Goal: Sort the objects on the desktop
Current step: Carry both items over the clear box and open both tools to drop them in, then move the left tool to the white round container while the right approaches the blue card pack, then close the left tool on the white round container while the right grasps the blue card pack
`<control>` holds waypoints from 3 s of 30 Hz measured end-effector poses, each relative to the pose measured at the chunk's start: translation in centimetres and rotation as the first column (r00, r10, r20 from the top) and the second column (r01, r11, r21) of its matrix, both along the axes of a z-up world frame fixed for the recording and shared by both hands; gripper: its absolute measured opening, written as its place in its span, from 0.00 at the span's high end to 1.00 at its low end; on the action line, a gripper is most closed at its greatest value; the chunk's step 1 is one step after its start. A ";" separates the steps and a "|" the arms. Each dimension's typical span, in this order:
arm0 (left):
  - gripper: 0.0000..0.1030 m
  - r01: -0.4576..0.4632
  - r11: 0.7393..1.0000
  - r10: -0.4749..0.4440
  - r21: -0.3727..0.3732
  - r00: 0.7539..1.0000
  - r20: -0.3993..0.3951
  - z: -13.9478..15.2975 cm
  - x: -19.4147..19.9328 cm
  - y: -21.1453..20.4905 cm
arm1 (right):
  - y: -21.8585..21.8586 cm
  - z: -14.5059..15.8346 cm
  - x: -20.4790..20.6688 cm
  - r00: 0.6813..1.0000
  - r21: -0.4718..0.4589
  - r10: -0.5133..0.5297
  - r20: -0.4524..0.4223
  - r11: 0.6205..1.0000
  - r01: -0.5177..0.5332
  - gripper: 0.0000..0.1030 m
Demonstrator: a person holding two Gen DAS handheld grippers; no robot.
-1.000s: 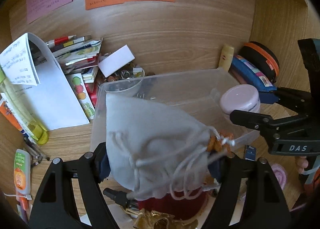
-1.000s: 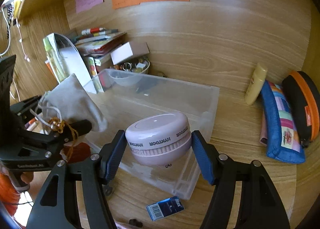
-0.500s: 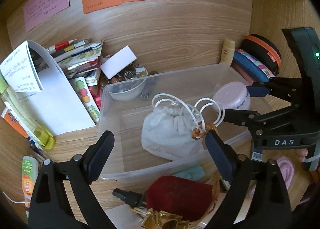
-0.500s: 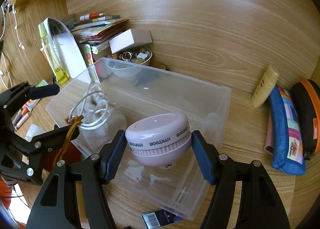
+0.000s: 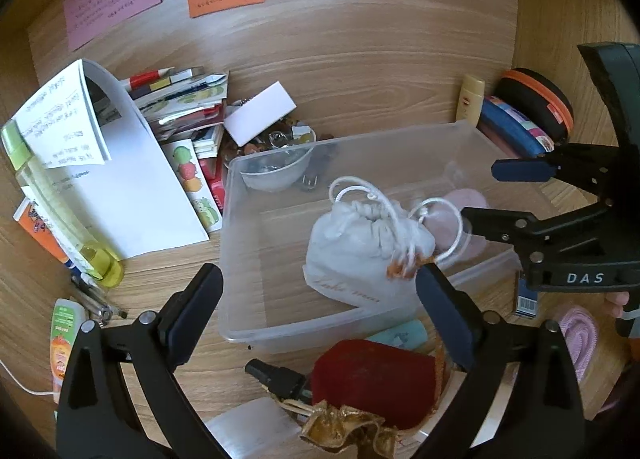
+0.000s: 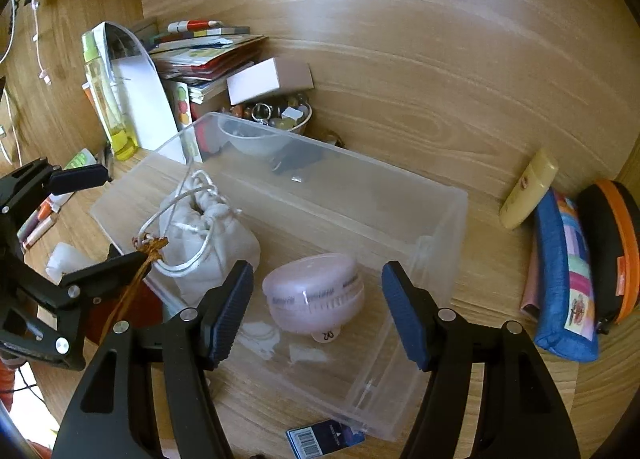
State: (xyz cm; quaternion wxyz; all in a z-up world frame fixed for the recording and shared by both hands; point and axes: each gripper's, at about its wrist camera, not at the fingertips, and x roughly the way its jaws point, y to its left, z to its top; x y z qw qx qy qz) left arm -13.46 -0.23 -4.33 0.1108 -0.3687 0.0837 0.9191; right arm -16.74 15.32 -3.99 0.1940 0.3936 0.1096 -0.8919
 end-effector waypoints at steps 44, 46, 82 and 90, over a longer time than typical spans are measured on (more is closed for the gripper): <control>0.02 -0.235 0.957 0.217 0.170 0.969 0.119 -4.1 10.2 -9.8 | 9.4 -2.5 10.3 0.979 -0.160 -0.190 0.069 0.967 0.199 0.17; 0.02 -0.244 0.954 0.220 0.176 0.965 0.146 -4.8 9.7 -9.9 | 8.8 -3.1 10.2 0.980 -0.134 -0.188 0.067 0.971 0.196 0.17; 0.03 -0.310 0.947 0.294 0.081 0.941 0.166 -8.2 5.0 -7.5 | 4.9 -4.3 5.8 0.985 -0.017 -0.099 0.143 0.995 0.102 0.31; 0.31 -0.315 0.944 0.296 0.095 0.940 0.171 -8.3 5.0 -7.6 | 4.1 -4.0 6.2 0.992 -0.003 -0.064 0.110 0.998 0.065 0.51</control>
